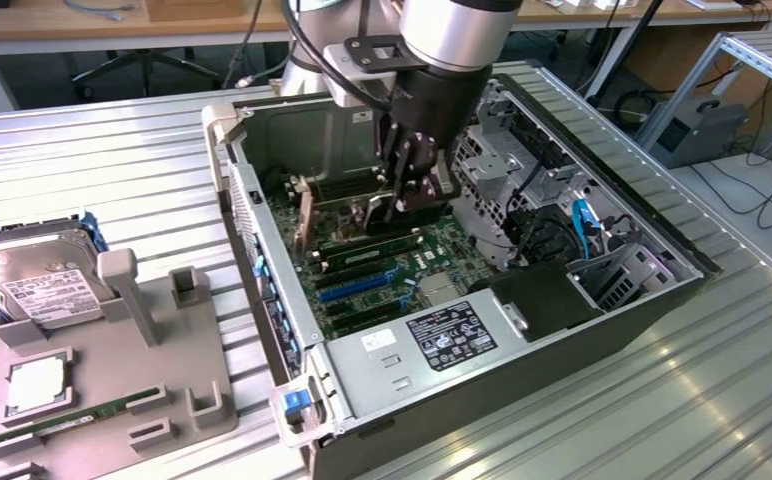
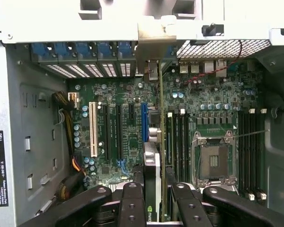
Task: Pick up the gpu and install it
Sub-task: 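Insert the gpu into the slot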
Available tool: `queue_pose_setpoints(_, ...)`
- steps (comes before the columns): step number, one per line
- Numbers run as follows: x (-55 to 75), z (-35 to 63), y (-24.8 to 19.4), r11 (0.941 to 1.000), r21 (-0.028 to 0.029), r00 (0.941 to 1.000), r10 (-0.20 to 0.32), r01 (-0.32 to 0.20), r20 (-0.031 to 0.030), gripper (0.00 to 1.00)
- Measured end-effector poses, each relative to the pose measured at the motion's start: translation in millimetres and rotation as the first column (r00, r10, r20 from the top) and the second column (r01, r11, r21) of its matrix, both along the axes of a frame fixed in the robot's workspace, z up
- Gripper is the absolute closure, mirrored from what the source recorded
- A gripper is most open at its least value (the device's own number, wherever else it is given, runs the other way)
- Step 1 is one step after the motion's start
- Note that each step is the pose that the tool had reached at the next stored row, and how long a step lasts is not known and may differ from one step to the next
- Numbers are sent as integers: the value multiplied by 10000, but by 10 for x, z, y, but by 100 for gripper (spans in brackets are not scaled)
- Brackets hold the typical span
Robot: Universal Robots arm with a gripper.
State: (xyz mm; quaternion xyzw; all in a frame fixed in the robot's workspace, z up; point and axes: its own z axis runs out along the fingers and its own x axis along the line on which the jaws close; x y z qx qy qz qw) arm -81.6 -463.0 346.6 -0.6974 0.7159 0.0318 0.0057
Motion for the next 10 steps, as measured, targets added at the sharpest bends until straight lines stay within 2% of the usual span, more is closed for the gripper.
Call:
queue_pose_setpoints(1,0,-8,0,10000,0,10000,9,-9,47,73)
queue_pose_setpoints(5,-5,-38,0,10000,0,9999,18,-18,171,73)
queue_pose_setpoints(10,-24,-152,0,10000,0,9997,20,-21,240,73)
